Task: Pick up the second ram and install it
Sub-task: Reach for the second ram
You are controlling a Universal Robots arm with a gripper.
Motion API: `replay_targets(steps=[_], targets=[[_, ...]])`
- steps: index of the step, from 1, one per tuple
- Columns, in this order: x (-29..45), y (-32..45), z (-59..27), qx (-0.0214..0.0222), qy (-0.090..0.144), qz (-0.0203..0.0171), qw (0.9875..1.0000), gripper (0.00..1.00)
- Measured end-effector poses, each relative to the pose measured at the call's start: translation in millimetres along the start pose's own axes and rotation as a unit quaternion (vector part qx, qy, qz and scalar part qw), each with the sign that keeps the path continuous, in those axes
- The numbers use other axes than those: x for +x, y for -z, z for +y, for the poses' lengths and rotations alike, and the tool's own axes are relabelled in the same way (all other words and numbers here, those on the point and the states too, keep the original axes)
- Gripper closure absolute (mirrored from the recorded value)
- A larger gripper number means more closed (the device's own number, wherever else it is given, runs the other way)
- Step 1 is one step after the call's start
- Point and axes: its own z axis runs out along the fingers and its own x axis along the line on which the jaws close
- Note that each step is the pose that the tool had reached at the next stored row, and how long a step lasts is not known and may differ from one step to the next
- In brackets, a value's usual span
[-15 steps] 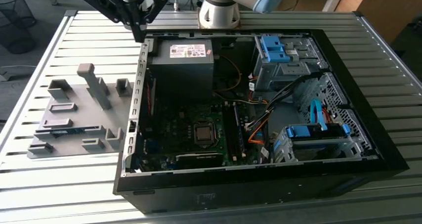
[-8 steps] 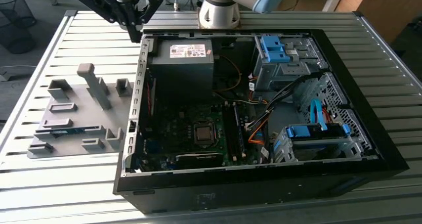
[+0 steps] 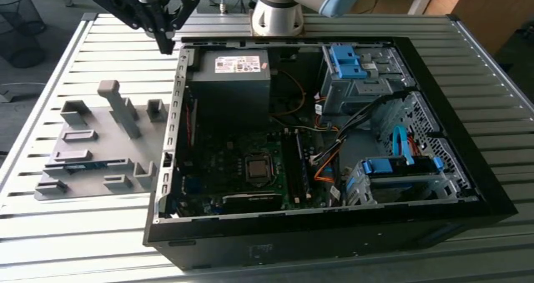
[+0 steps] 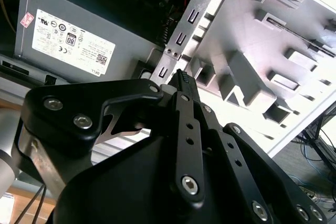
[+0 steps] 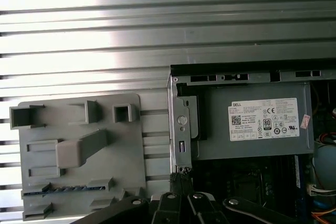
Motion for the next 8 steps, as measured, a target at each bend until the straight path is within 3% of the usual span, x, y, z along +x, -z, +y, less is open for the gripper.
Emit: replay_targets(steps=[8], targets=[[7.9, 0.0, -0.6, 0.0, 0.0, 0.0, 1.0, 0.89]])
